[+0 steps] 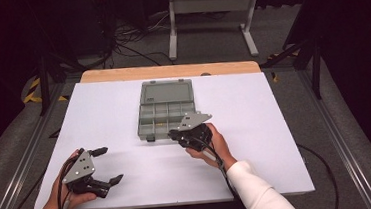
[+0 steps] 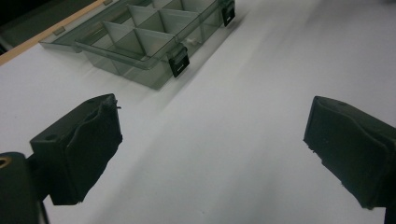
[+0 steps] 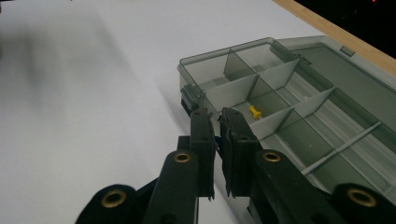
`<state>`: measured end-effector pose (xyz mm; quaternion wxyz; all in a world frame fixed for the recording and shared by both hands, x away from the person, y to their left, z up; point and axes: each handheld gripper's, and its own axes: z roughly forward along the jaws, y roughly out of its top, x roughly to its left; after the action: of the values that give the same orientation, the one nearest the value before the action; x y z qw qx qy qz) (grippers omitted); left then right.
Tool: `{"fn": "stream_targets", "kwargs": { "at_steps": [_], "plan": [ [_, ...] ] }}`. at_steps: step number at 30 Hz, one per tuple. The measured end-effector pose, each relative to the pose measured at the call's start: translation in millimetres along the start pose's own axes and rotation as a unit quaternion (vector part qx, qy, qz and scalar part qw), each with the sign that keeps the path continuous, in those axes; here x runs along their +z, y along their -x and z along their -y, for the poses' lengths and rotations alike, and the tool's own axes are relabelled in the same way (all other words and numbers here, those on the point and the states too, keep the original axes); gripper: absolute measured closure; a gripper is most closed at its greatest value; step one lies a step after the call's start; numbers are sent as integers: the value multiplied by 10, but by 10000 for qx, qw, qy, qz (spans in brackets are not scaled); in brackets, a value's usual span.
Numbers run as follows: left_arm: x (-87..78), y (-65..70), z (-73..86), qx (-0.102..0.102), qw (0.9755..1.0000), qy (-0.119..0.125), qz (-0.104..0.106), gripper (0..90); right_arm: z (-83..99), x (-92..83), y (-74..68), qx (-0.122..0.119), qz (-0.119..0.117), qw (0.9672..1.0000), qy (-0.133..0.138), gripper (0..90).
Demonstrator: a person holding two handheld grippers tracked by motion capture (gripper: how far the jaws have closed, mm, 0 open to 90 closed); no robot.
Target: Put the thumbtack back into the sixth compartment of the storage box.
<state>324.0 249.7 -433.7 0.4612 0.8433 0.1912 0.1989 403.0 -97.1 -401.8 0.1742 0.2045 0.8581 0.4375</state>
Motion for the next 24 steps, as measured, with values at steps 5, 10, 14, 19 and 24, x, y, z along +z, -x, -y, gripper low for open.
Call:
{"fn": "stream_targets", "kwargs": {
  "at_steps": [5, 10, 14, 19, 24],
  "plan": [
    [-1, 0, 3, -8, 10000, -4, 6, 47, -68, 105, 38, 17, 39, 10000, -1, 842],
    [-3, -2, 6, -17, 10000, 3, 18, 48, -101, 218, 73, 73, 74, 9999, -47, 842],
    [-9, -2, 6, -30, 10000, 18, 30, 48, -142, 283, 100, 87, 131, 9999, -70, 843],
    [-11, 1, 7, -33, 10000, 22, 35, 48, -180, 340, 130, 126, 176, 9997, -85, 842],
    [-9, 1, 7, -30, 10000, 21, 39, 48, -195, 406, 168, 167, 216, 9995, -147, 842]
  ]
}}
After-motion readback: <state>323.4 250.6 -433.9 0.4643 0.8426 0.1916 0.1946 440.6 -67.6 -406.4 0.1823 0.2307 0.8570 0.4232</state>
